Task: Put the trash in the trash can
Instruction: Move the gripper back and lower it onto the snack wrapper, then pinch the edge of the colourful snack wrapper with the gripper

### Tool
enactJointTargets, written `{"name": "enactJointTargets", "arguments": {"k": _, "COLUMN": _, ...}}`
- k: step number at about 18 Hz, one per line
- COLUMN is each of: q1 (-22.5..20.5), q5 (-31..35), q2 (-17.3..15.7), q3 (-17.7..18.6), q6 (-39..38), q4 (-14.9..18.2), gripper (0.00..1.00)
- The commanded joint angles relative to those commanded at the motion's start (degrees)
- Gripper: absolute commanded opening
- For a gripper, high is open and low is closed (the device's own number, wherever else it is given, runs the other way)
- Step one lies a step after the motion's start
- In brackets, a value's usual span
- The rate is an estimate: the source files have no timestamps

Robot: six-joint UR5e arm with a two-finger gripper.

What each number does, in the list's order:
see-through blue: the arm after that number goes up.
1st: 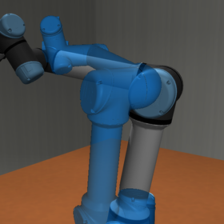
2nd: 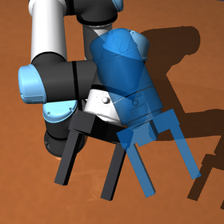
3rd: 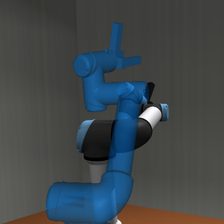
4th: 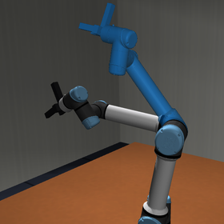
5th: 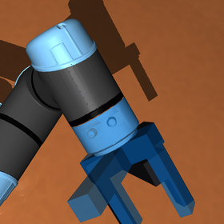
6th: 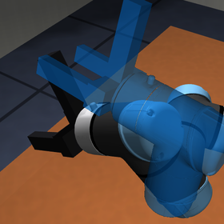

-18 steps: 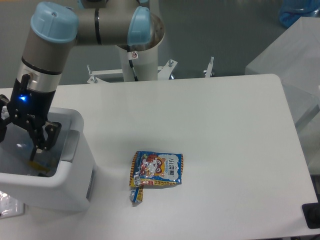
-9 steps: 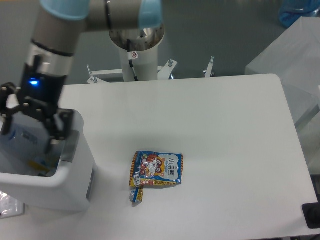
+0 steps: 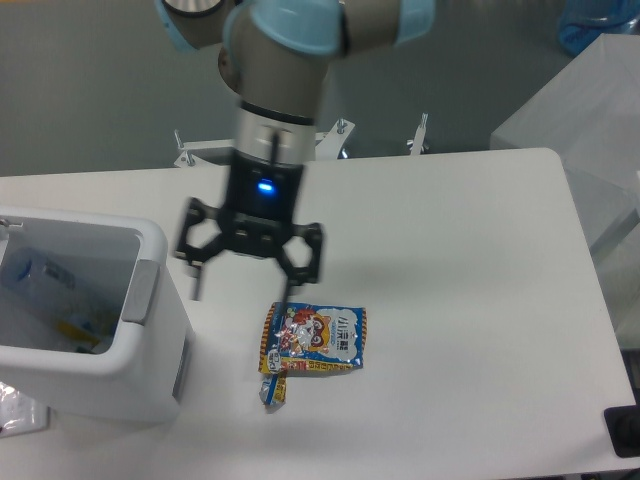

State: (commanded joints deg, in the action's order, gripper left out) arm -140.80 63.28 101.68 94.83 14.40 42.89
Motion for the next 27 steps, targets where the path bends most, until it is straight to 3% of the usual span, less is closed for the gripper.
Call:
{"name": "enactJointTargets", "arguments": {"k": 2, "q1": -0.6, "q5": 0.3, "q2": 1.5, "q3": 0.6, "q6": 4.0, "q4": 0.2, "gripper": 1.0}}
{"name": "enactJointTargets", "arguments": {"k": 6, "q1": -0.2, "q5": 9.6, "q2": 4.2, "q3": 3.9, "q6": 10.5, "q4": 0.1, "gripper": 1.0}}
{"name": "enactJointTargets", "arguments": {"k": 8, "q1": 0.2, "q5": 10.3, "q2": 5.6, "q3": 5.6, "q6": 12.9, "q4": -0.1, "gripper": 1.0}}
{"name": "enactJointTargets", "arguments": {"k": 15, "q1": 3.2, "q5": 12.7, "q2": 11.9, "q3": 5.9, "q6": 15.2, "q4": -0.4, "gripper": 1.0}}
{"name": "enactJointTargets", "arguments": {"k": 27, "q1": 8.3, "q5": 19.3, "q2": 17.4, "q3": 5.0, "q6": 17.1, "q4": -1.4, "gripper": 1.0}}
